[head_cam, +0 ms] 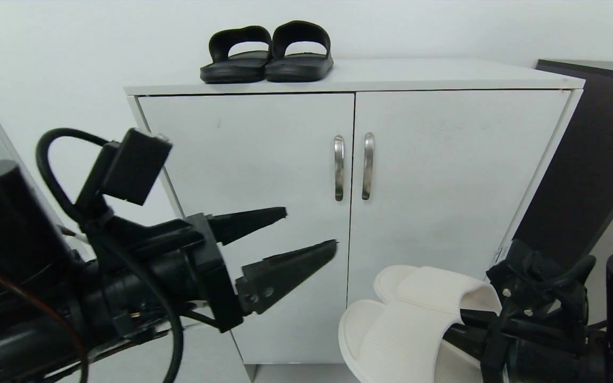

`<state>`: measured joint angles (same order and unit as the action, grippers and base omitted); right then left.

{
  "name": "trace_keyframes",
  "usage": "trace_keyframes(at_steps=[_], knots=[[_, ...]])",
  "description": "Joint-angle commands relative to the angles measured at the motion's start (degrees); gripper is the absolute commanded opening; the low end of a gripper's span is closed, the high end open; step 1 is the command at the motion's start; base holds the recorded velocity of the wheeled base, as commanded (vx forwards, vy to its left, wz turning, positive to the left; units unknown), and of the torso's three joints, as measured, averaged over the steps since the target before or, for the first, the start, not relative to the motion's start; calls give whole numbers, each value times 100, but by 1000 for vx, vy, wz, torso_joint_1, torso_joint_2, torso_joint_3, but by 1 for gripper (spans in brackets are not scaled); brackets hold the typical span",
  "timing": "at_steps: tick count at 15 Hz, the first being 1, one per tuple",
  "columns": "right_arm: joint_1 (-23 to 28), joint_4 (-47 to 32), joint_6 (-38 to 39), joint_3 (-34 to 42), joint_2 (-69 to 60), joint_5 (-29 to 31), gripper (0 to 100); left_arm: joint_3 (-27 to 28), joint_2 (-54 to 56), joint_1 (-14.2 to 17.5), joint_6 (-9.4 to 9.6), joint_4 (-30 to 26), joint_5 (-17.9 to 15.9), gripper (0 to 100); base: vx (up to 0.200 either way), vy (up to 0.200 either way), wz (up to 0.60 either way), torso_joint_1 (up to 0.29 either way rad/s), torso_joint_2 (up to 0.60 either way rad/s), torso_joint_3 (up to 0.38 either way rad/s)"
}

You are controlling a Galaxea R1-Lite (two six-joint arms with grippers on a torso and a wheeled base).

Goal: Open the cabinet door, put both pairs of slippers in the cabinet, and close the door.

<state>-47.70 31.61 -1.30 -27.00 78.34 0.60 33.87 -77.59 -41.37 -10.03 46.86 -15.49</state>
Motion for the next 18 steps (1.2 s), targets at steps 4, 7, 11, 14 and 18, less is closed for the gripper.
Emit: trace_keyframes(at_steps=[4, 7, 11, 14, 18], knots=[[7, -6, 7, -7, 50, -16, 0, 1386, -1531, -178, -667, 25, -868, 100, 0, 0, 0, 0, 0, 0], [15, 3, 7, -7, 76, -16, 0, 1931, -1961, -134, -992, -1, -1114, 100, 0, 0, 0, 0, 0, 0], [24, 3, 7, -7, 85, -25, 0, 2625, -2093, -37, -1282, -643, -1122, 100, 0, 0, 0, 0, 0, 0], [15, 3, 16, -16, 164, -33, 0, 3109, -2172, 7, -1045, -1241, -947, 100, 0, 0, 0, 0, 0, 0], [24, 3, 16, -7, 164, -33, 0, 3328, -2251, 7, -684, -1399, -384, 100, 0, 0, 0, 0, 0, 0]])
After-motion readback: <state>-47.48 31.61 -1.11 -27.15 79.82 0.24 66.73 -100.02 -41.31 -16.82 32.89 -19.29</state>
